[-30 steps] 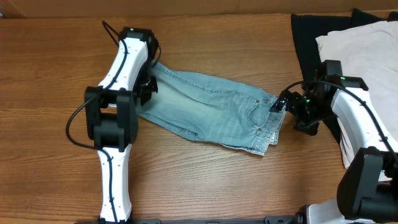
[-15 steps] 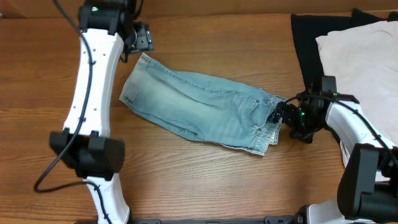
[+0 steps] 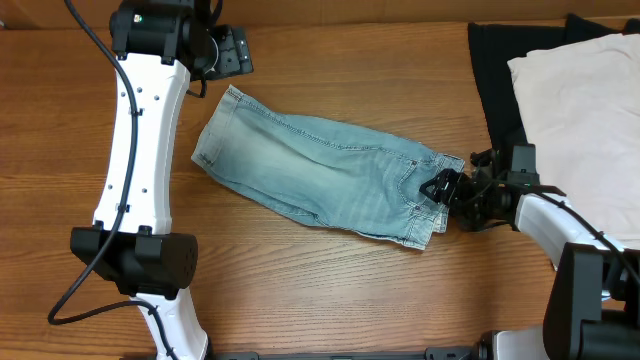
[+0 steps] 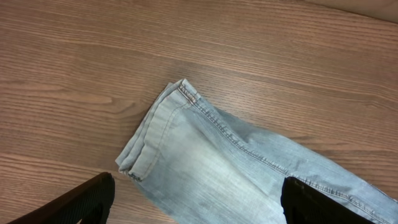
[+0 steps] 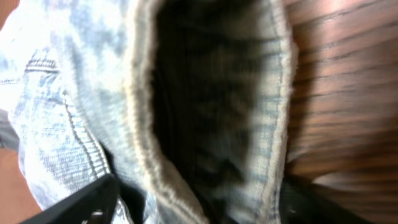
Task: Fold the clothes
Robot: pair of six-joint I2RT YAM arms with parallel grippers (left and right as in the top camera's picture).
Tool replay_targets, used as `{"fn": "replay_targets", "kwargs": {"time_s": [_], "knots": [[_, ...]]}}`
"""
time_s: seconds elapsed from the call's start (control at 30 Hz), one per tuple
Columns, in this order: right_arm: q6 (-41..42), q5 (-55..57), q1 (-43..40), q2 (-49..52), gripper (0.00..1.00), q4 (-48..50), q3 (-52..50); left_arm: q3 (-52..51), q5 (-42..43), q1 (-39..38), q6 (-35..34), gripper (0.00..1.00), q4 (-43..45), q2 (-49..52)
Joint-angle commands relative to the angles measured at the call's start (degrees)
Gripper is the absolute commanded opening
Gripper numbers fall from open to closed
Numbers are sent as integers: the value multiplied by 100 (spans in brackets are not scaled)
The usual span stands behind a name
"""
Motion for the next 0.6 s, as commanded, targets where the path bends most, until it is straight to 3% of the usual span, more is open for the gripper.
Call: {"fn": "replay_targets", "kwargs": {"time_s": [0.0, 0.13, 0.2, 0.27, 0.3, 0.33, 0.57], "knots": [[455, 44, 332, 190, 73, 61, -350, 74, 87, 17, 52, 87, 0, -4], [625, 57, 708, 190, 60, 278, -352, 68, 85, 15, 55, 88, -4, 9], [647, 118, 833, 190, 40, 367, -350, 63, 85, 15, 52, 87, -11, 9], [855, 302, 841, 190, 13, 400, -345, 63, 61, 17, 55, 87, -20, 9], [916, 334, 798, 188, 7, 426, -343, 63, 46, 17, 50, 87, -17, 9], [940, 321, 726, 188, 4, 463, -332, 63, 46, 17, 50, 87, -9, 9], [498, -109, -15, 129, 4, 90, 219, 63, 48, 13, 50, 88, 24, 9]]}}
